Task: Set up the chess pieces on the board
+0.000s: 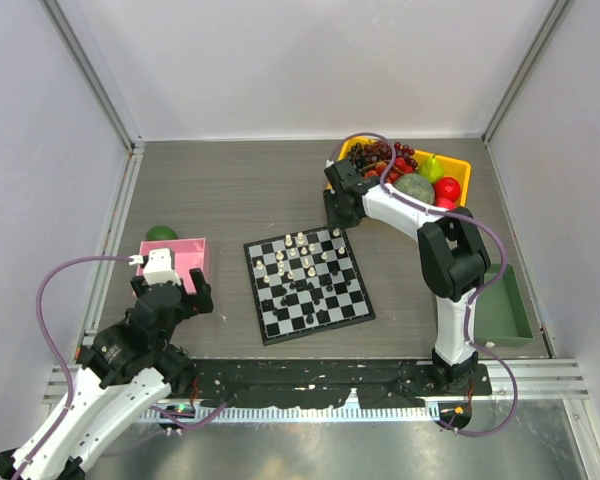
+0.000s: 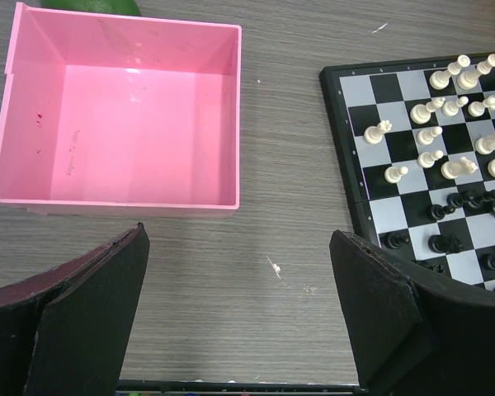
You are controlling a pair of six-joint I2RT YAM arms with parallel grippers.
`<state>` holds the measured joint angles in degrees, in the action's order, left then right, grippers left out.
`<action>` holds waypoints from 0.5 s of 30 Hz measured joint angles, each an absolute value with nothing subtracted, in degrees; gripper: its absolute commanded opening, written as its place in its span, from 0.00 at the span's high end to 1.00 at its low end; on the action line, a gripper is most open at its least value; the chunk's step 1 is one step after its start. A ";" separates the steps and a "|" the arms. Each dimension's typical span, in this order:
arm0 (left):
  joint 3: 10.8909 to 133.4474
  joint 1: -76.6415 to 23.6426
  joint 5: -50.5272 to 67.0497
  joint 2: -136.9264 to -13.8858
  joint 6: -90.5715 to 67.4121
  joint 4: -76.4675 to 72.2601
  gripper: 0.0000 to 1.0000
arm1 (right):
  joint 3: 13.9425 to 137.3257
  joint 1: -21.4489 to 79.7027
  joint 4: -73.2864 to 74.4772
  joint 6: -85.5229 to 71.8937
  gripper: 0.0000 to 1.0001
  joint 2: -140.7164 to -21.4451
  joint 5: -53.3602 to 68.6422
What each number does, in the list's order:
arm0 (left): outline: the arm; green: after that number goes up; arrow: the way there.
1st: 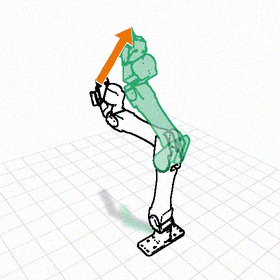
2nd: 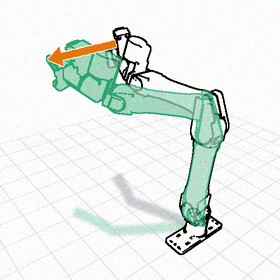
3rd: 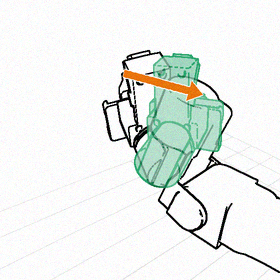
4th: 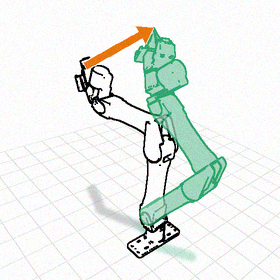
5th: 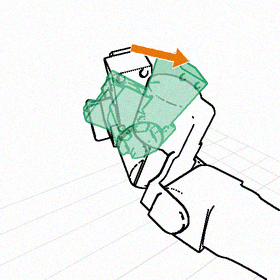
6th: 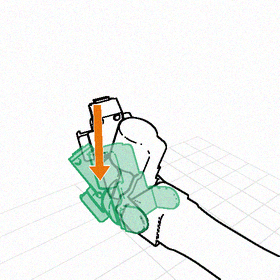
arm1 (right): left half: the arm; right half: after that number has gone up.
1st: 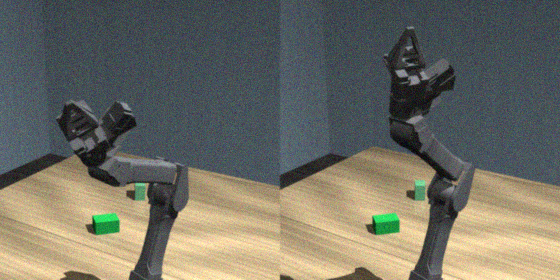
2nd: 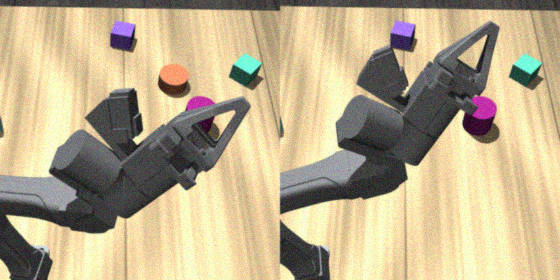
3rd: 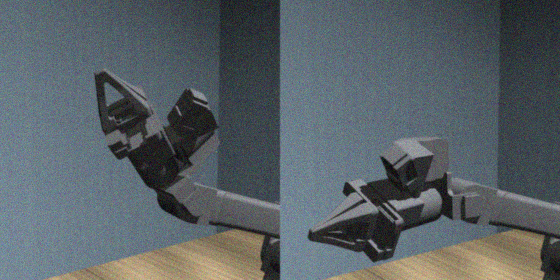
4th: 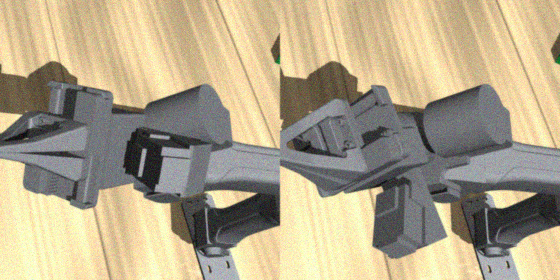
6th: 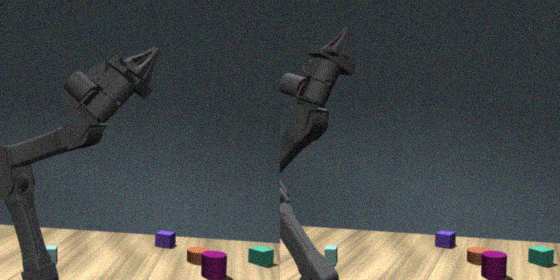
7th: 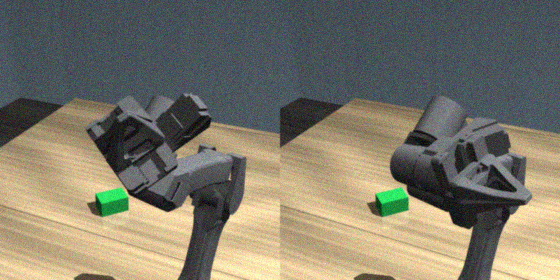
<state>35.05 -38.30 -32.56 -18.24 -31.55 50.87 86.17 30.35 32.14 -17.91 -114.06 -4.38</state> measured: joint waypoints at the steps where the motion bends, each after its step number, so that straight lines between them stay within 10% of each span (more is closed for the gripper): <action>1: 35.00 -38.30 -32.56 -18.20 -31.55 50.87 0.00 | 86.17 30.35 32.14 -17.96 0.55 -114.06 -4.27; 15: 34.89 -38.30 -32.53 -17.74 -31.55 50.85 0.01 | 80.84 30.41 32.60 -17.74 0.49 -99.44 -3.27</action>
<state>34.89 -38.30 -32.53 -17.74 -31.55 50.85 80.84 30.41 32.60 -17.74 -99.44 -3.27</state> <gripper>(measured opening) 0.994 0.516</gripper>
